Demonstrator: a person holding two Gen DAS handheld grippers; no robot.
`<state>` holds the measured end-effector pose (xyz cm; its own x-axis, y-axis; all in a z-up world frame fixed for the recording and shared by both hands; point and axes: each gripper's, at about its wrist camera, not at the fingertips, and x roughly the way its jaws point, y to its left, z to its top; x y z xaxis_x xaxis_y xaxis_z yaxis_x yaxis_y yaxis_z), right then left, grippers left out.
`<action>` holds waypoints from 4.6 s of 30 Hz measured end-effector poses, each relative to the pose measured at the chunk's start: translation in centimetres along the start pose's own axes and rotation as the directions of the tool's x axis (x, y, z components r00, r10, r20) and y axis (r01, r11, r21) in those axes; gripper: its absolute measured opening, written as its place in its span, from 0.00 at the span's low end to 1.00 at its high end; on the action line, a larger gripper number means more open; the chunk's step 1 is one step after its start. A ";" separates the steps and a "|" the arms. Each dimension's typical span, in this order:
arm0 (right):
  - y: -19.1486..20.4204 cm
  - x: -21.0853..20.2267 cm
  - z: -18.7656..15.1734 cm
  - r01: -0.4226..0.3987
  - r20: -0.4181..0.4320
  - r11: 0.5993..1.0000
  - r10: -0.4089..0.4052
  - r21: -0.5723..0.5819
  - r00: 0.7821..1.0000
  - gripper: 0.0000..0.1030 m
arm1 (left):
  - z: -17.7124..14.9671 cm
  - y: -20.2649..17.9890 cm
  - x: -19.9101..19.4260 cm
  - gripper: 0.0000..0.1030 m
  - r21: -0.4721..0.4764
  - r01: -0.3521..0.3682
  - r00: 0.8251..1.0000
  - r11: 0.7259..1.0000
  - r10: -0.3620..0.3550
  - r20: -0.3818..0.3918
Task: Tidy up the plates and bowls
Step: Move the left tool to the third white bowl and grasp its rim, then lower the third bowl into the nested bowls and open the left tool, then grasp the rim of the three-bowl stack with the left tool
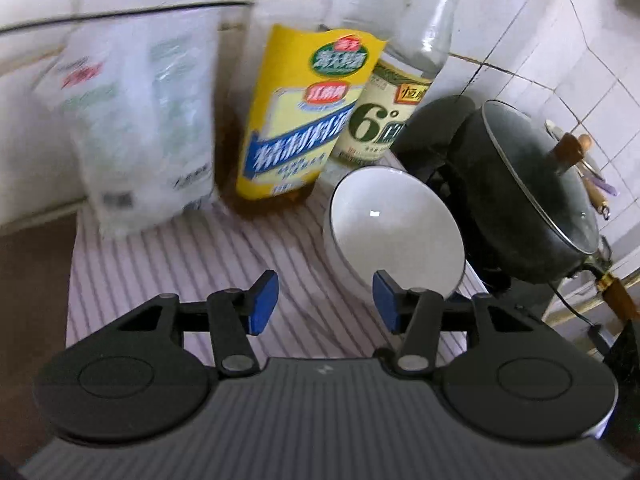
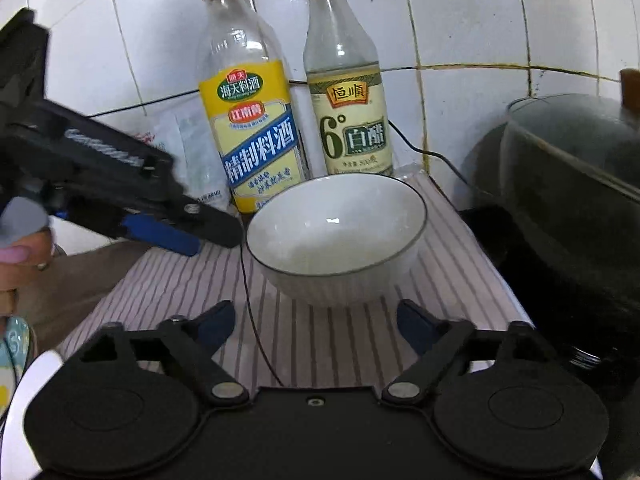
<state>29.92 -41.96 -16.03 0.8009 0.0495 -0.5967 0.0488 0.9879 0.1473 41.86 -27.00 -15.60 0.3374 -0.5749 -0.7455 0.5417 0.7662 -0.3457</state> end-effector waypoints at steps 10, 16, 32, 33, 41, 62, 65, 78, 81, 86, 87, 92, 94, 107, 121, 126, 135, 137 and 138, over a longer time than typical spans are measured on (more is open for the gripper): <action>-0.4 3.1 0.4 0.050 -0.022 0.998 -0.051 -0.028 0.998 0.90 | 1.5 1.5 5.0 0.51 -0.058 -0.015 0.998 0.998 0.012 -0.053; -0.2 4.0 1.1 0.056 -0.006 0.997 -0.057 -0.060 0.998 0.94 | 1.3 2.5 5.6 0.16 -0.132 0.073 0.995 0.989 -0.080 -0.054; 2.7 -0.8 2.9 0.025 0.063 0.994 -0.019 -0.103 0.998 0.92 | 1.3 0.1 -0.9 0.13 -0.026 0.071 0.997 0.997 -0.072 -0.031; 3.2 -1.4 3.0 0.022 0.061 0.994 -0.016 -0.103 0.998 0.92 | 1.4 0.1 -1.5 0.13 -0.027 0.064 0.997 0.998 -0.065 -0.038; 6.8 -6.8 2.2 -0.015 0.106 0.997 0.023 -0.075 0.994 0.92 | -0.6 -1.3 -6.8 0.13 0.003 -0.033 0.996 0.999 0.033 -0.077; 12.1 -16.3 -2.8 -0.115 0.076 0.989 0.123 -0.097 0.990 0.92 | -9.2 -2.0 -16.0 0.13 -0.019 -0.111 0.989 0.994 0.109 -0.097; 12.2 -16.5 -3.7 -0.115 0.056 0.989 0.120 -0.093 0.991 0.92 | -10.4 -1.7 -15.9 0.13 -0.032 -0.112 0.990 0.993 0.108 -0.095; 12.3 -15.4 -4.4 -0.117 -0.035 0.986 0.113 -0.117 0.993 0.91 | -13.0 0.4 -14.1 0.13 -0.107 -0.064 0.992 0.992 0.051 -0.119; 12.4 -15.2 -4.5 -0.121 -0.052 0.985 0.115 -0.124 0.992 0.91 | -13.4 0.8 -13.9 0.13 -0.120 -0.073 0.991 0.990 0.059 -0.117; 12.7 -15.0 -4.5 -0.115 -0.079 0.986 0.106 -0.122 0.991 0.92 | -13.6 0.7 -14.0 0.13 -0.113 -0.096 0.990 0.989 0.083 -0.114; 12.6 -15.0 -4.6 -0.112 -0.078 0.986 0.104 -0.120 0.992 0.92 | -13.6 0.7 -13.9 0.13 -0.116 -0.097 0.990 0.989 0.084 -0.112; 12.9 -14.9 -4.9 -0.097 -0.088 0.986 0.086 -0.134 0.992 0.92 | -13.8 0.5 -13.6 0.13 -0.103 -0.119 0.988 0.988 0.107 -0.111; 13.1 -14.8 -4.8 -0.086 -0.094 0.986 0.073 -0.143 0.993 0.92 | -13.9 0.6 -13.6 0.13 -0.108 -0.120 0.989 0.987 0.109 -0.104; 14.0 -14.3 -4.9 -0.002 -0.106 0.974 -0.023 -0.227 0.994 0.91 | -14.4 -1.0 -13.6 0.13 -0.064 -0.221 0.975 0.973 0.221 -0.019; 14.3 -14.2 -6.6 0.042 -0.080 0.954 -0.068 -0.297 0.994 0.92 | -15.6 -0.1 -12.7 0.16 -0.111 -0.244 0.970 0.964 0.244 -0.010; 14.1 -16.5 -7.4 0.034 -0.037 0.947 -0.049 -0.319 0.998 0.92 | -15.4 0.5 -14.3 0.20 -0.179 -0.187 0.982 0.966 0.187 -0.017; 12.5 -20.0 -9.1 0.028 0.045 0.944 -0.014 -0.330 0.999 0.92 | -16.7 1.5 -17.5 0.28 -0.337 -0.095 0.993 0.937 0.112 0.031; 12.6 -20.0 -9.8 0.030 0.042 0.929 -0.016 -0.368 0.999 0.92 | -17.3 1.8 -17.7 0.29 -0.374 -0.078 0.994 0.924 0.100 0.039; 12.5 -19.8 -10.2 0.026 0.032 0.922 -0.014 -0.386 0.999 0.92 | -17.7 1.9 -17.7 0.30 -0.394 -0.068 0.995 0.917 0.092 0.042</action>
<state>8.59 -29.06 -10.42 0.8188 0.0305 -0.5733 -0.1651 0.9689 -0.1843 23.27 -10.27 -13.19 0.4179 -0.5137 -0.7493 0.1701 0.8544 -0.4909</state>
